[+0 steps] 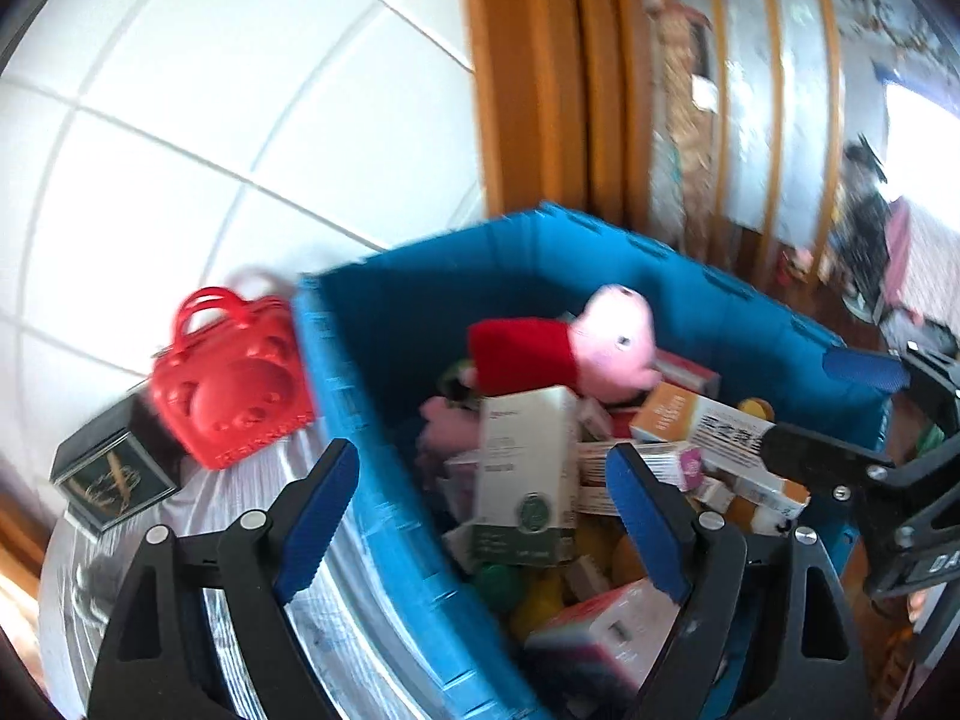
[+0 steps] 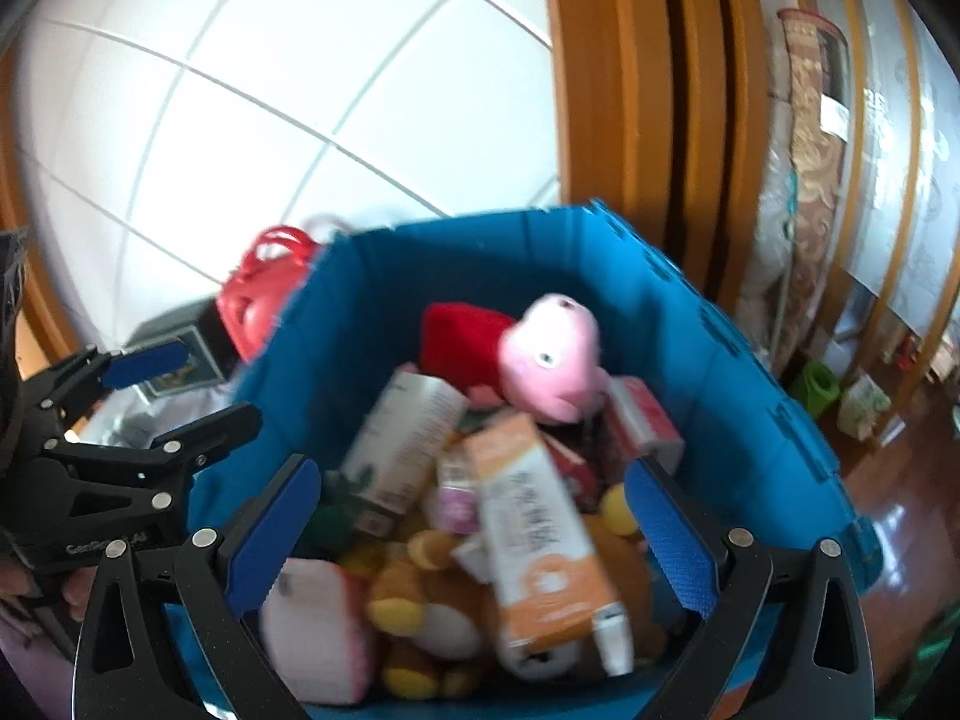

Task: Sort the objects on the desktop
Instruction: 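Move both tools back over the grey plush and blue boomerang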

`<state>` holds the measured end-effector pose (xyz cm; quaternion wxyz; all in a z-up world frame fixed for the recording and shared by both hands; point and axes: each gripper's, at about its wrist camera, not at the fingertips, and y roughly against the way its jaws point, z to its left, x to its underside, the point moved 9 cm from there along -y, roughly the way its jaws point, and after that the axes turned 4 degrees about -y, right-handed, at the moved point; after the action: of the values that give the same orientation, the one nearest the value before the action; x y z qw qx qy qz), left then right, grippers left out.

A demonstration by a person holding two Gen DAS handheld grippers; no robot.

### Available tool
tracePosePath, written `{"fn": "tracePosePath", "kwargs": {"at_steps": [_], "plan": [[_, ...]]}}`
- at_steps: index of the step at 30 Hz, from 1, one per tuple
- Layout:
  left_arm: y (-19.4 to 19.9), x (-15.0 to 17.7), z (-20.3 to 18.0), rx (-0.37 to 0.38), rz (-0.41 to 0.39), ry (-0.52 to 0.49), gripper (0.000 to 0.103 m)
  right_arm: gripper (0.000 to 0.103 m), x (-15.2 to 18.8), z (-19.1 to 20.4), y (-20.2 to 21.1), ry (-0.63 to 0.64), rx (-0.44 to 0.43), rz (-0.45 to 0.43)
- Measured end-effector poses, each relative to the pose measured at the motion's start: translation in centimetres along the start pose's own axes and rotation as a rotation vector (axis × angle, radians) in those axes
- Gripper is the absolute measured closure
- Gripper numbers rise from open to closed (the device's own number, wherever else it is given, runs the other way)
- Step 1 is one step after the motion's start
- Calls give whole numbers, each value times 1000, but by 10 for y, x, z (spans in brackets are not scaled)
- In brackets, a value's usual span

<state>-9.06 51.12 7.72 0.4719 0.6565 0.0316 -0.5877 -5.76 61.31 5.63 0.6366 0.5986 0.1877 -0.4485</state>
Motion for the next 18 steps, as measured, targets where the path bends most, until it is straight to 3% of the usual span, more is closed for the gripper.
{"fn": "tracePosePath", "kwargs": {"at_steps": [4,11,18], "plan": [[15,27,38,-42,-13,86,18,0,2,37,6,-1,-76,-26],[34,99,116,-100,39,213,18,0,7,125,13,75,-157,-89],[48,197,208,-156,174,379,18,0,20,209,4,108,-251,-95]]}}
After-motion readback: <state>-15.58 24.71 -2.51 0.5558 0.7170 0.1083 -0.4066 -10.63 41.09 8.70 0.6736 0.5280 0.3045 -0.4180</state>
